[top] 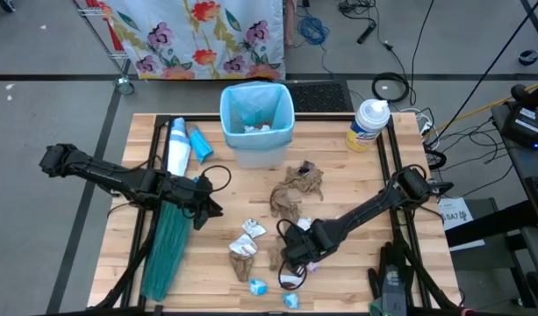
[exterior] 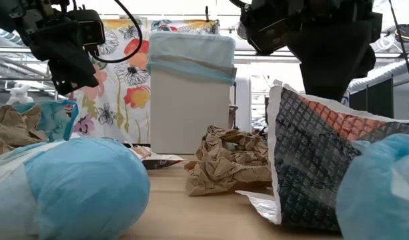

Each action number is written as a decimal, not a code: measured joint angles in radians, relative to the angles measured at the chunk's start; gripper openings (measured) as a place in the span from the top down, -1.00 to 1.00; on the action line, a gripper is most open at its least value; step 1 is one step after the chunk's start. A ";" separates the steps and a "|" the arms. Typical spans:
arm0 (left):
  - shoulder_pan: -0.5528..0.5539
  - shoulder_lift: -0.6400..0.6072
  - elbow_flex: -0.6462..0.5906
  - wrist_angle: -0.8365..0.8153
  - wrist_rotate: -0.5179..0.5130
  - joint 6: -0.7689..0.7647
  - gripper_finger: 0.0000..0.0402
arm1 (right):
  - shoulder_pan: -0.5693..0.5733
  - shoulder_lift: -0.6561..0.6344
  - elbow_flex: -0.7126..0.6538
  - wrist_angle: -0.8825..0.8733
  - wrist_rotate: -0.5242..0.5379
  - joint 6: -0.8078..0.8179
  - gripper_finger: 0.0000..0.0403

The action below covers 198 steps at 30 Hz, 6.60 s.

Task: Place trash/remove bag and relplace
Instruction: Put the pink plastic into the white trash bin

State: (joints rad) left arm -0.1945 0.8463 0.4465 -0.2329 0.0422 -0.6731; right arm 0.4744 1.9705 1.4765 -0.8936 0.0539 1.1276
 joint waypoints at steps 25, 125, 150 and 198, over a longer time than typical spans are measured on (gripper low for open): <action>0.000 0.000 0.000 0.005 0.000 0.000 0.46 | -0.063 0.072 -0.065 0.111 0.031 -0.095 0.85; 0.000 0.000 0.000 0.008 -0.001 0.000 0.46 | -0.168 -0.557 -0.015 -0.162 0.339 -0.444 1.00; 0.000 0.000 0.000 0.008 -0.001 0.000 0.46 | -0.660 -0.310 0.164 0.471 0.092 -0.751 1.00; -0.002 0.003 0.000 0.097 -0.105 0.137 0.46 | -0.289 -0.410 0.344 -0.593 0.256 0.010 0.56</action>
State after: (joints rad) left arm -0.1967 0.8490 0.4469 -0.1357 -0.0628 -0.5358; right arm 0.1858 1.5609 1.8210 -1.4869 0.3103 1.1372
